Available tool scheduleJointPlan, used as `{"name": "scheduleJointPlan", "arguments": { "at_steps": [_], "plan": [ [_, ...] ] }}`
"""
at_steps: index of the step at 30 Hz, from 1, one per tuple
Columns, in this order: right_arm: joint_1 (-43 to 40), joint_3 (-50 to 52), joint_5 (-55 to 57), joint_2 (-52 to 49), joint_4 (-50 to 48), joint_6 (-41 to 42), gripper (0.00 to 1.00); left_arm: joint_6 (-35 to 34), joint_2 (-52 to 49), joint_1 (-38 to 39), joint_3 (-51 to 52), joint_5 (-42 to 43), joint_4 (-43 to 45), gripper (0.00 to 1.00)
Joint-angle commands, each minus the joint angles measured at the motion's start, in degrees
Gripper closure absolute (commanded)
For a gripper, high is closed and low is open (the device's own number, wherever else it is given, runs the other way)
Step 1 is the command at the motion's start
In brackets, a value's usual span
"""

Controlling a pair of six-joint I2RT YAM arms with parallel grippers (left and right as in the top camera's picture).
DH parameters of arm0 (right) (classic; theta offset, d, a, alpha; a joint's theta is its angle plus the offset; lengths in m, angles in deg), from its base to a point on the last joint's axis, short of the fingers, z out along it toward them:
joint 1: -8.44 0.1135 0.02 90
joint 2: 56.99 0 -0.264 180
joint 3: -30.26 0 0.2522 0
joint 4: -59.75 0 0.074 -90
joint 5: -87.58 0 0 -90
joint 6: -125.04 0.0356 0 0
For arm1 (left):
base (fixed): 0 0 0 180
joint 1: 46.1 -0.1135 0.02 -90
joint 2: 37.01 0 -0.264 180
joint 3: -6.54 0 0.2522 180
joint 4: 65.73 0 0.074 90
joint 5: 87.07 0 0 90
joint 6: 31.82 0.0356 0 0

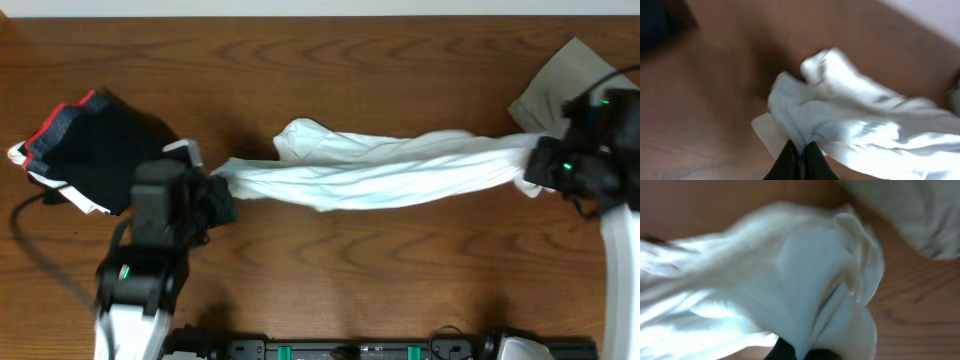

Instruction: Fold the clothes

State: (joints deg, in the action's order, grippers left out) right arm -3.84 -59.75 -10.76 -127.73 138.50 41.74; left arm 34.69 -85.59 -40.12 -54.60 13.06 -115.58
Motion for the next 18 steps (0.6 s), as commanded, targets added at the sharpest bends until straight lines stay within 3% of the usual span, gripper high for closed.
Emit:
{"name": "scheduleJointPlan", "arguments": {
  "at_steps": [1,10,18],
  "plan": [
    [-0.1,-2.9,1.0,4.1,3.4,-0.8,0.99,0.9,6.6,-0.4,-1.9,-0.1,-0.1,0.94],
    [-0.1,-7.4,5.4,6.7,17.8,-1.6,0.99,0.7,16.7,-0.4,-2.0,-0.2,0.6,0.94],
    [-0.1,-7.3,5.2,-3.3,19.1,-2.5,0.99,0.7,9.2,-0.4,-2.0,-3.1,6.0,0.94]
  ]
}}
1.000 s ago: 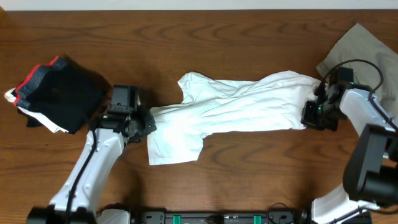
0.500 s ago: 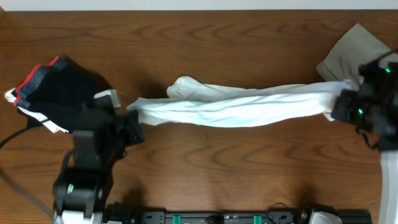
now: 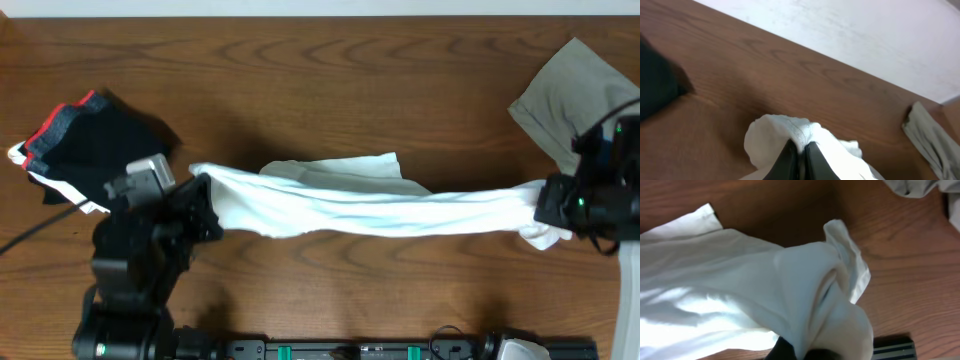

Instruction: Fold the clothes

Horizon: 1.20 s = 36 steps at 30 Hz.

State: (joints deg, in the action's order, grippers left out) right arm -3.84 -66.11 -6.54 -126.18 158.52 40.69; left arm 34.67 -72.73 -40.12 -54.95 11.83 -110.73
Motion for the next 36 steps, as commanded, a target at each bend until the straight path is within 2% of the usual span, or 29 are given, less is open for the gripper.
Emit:
{"name": "scheduleJointPlan", "arguments": {
  "at_steps": [1,5,8,11,12,14,17,23,30,36],
  "plan": [
    [-0.1,-1.0,0.8,-7.7,-1.5,-1.9,0.99,0.7,-5.8,-0.4,-1.6,-1.9,1.8,0.94],
    [-0.1,-1.0,0.7,-19.6,-5.3,-2.6,0.99,0.8,-16.0,-0.4,-1.6,-1.9,4.3,0.94],
    [-0.1,-1.0,0.7,-28.9,-12.1,-2.2,0.99,0.8,-24.2,-0.4,-1.6,-1.9,7.6,0.94],
    [-0.2,-1.4,0.2,-35.9,-20.6,1.6,0.99,0.8,-32.6,-0.4,-1.6,-1.9,12.9,0.94],
    [-0.2,-1.6,-0.8,-37.6,-23.6,2.1,0.96,0.8,-35.0,-0.4,-1.6,-1.9,14.9,0.94],
    [-0.2,-1.7,-3.8,-40.3,-30.3,2.1,0.77,0.8,-39.8,-0.4,-1.6,-1.9,19.4,0.94],
    [-0.2,-1.7,-7.3,-41.7,-35.3,2.1,0.68,0.8,-45.3,-0.4,-1.6,-1.9,23.9,0.94],
    [-0.3,-1.8,-5.9,-40.2,-30.5,2.0,0.62,1.4,-48.5,-0.4,-1.6,-1.9,22.6,0.94],
    [-1.2,-1.8,-1.4,-36.5,-19.5,0.2,0.62,3.4,-47.3,-0.4,-1.6,-1.9,18.2,0.94],
    [-1.4,-1.7,-0.5,-35.2,-17.5,-2.9,0.64,3.3,-47.1,-0.4,-1.6,-1.9,15.4,0.94]
  ]
}}
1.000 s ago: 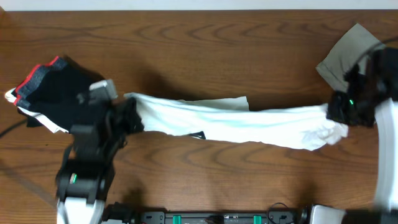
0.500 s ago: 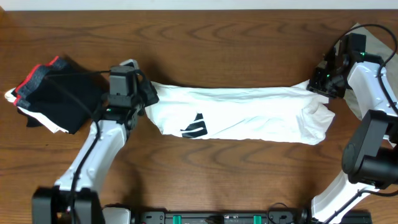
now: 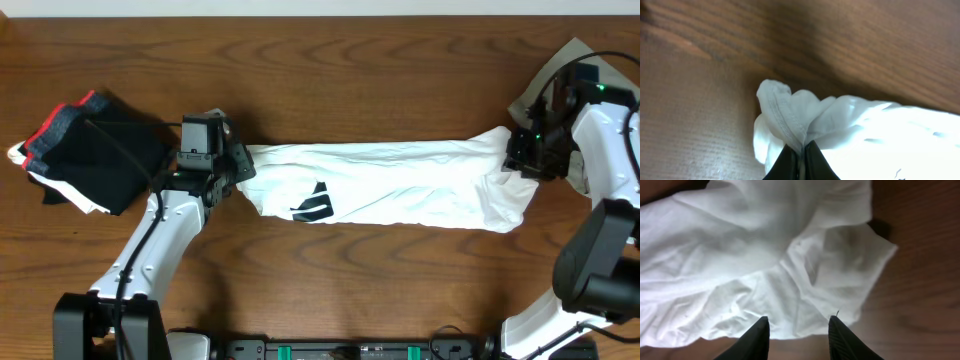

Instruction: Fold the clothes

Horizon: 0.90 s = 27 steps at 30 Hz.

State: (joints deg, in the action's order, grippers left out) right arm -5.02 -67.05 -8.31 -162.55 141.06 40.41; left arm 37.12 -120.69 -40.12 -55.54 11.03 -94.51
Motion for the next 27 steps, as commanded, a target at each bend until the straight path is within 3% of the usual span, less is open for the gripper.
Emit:
{"name": "scheduleJointPlan", "arguments": {
  "at_steps": [1,7,16,23,27],
  "plan": [
    [-0.2,-0.6,1.7,0.9,-0.8,-2.7,0.66,0.9,0.8,-0.4,-1.0,-1.1,-1.3,0.94],
    [-0.3,3.0,2.6,-0.5,-8.0,-2.7,0.75,0.9,0.8,-0.4,-1.0,-1.0,-3.4,0.94],
    [-0.6,13.7,4.0,-1.6,-17.7,-3.1,0.75,0.9,0.8,-0.4,-1.0,-1.0,-3.6,0.94],
    [-5.4,17.0,24.2,-1.4,-20.4,10.9,0.74,0.9,0.8,-0.4,-1.0,-1.1,-4.0,0.94],
    [-8.7,16.6,17.1,-0.9,-20.8,10.6,0.76,0.9,0.8,-0.4,-1.0,-1.1,-4.0,0.94]
  ]
}}
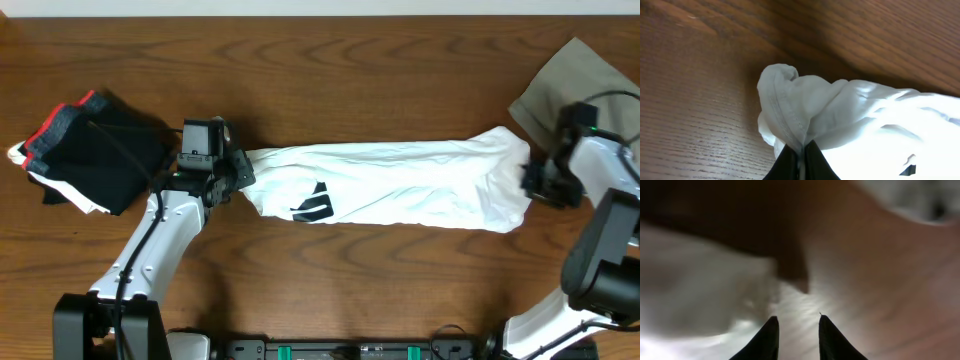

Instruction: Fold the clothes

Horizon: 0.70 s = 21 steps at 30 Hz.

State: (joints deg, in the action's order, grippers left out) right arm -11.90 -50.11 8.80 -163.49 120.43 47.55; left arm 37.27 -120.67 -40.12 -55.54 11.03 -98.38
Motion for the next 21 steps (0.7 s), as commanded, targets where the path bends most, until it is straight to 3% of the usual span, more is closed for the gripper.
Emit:
{"name": "scheduleJointPlan", "arguments": {
  "at_steps": [1,8,14,21],
  "plan": [
    [-2.2,-0.6,-3.7,0.1,-0.4,1.9,0.76,0.7,0.8,-0.4,-1.0,-1.1,-0.1,0.94],
    [-2.3,-3.3,-24.2,0.3,2.0,-9.3,0.76,0.7,0.8,-0.4,-1.0,-1.1,-0.2,0.94],
    [-2.1,-5.7,-25.2,1.8,6.1,-9.9,0.73,0.7,0.8,-0.4,-1.0,-1.1,-0.2,0.94],
    [-1.7,-5.5,-25.2,2.8,2.0,-9.8,0.73,0.7,0.8,-0.4,-1.0,-1.1,-0.2,0.94]
  ]
}}
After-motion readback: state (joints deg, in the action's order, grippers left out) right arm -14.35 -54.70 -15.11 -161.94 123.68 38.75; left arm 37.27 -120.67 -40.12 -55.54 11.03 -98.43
